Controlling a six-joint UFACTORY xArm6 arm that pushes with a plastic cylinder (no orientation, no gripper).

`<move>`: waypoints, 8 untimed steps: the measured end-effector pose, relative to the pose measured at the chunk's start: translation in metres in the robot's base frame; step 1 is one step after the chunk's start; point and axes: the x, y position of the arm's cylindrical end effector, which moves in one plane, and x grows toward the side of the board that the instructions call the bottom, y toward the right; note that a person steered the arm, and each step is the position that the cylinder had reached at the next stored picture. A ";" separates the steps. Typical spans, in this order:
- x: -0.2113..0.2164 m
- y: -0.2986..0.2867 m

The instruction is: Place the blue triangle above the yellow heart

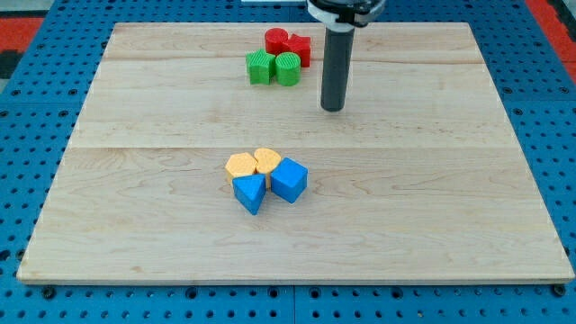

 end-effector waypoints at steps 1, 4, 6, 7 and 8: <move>0.044 0.002; 0.191 -0.004; 0.187 -0.085; 0.165 -0.075; 0.158 -0.054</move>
